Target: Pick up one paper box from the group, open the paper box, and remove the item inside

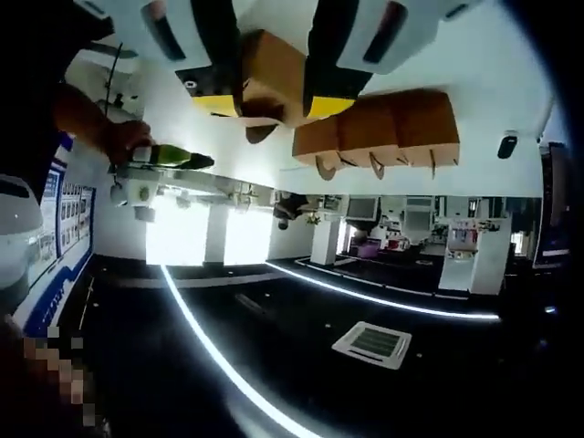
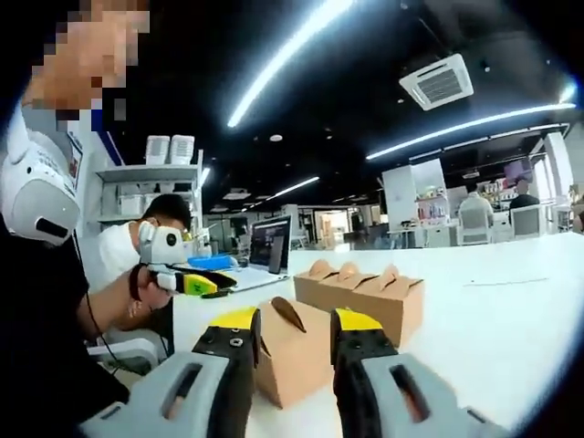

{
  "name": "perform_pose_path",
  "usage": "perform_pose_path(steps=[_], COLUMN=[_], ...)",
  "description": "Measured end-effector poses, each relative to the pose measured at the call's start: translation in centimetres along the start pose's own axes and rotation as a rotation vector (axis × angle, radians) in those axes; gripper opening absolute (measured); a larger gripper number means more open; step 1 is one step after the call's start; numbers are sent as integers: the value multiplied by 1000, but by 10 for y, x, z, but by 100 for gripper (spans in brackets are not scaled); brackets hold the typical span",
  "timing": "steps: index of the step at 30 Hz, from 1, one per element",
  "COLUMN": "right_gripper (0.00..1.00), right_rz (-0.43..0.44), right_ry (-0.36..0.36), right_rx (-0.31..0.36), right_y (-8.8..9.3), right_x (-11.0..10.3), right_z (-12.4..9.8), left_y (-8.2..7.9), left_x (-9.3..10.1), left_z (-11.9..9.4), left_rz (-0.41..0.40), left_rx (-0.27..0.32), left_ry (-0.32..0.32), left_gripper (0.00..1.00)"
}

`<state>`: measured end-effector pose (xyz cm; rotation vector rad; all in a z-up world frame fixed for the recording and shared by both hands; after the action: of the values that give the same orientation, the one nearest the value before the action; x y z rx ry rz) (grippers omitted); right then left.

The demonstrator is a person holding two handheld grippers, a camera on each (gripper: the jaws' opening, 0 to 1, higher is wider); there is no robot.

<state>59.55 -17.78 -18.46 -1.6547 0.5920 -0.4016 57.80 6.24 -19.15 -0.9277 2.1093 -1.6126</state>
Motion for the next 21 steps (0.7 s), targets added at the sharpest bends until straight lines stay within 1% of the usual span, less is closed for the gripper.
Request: perform_pose_path(steps=[3,6,7,8,9,11,12,15,18,20,21], right_gripper=[31,31,31,31,31,31,31,31,32,32,32], right_rz=[-18,-11,-5,-4,-1,12,13,-6,19,15,9], right_ry=[6,16,21,22,18,7,7,23,40,51,53], right_rx=[-1,-7,-7,-6,-4,-3,-11,-16,-13,-17,-17], right_y=[-2,0,0,1,1,2,2,0,0,0,0], right_x=[0,0,0,-1,-2,-3,-2,-1,5,7,7], right_z=[0,1,0,0,-1,-1,-1,-3,-5,-6,-6], left_y=[4,10,12,13,14,16,16,11,6,3,1], left_x=[2,-1,-2,-1,-3,-8,-11,-18,-22,-23,-25], left_z=[-1,-2,-2,0,2,7,9,15,19,22,24], left_rz=[1,-1,-2,-11,-37,-93,-88,-59,-31,-37,-41], left_rx=[-6,-19,-24,-27,-19,-18,-16,-2,15,5,-1], left_ry=[5,28,49,96,145,212,234,266,284,314,320], left_gripper=[28,27,26,24,24,23,23,23,26,29,29])
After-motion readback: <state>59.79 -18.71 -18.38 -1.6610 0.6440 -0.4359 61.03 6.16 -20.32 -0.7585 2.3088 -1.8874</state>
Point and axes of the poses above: the point that each gripper's makers call its tool centre point, and the gripper's own axes: z roughly forward along the fingers, x roughly to its right, y roughly out of its underside, the point moved 5 cm from there along -z, roughly backward along the fingers, and after that the axes turned 13 degrees about -x, right-handed, at the moved point
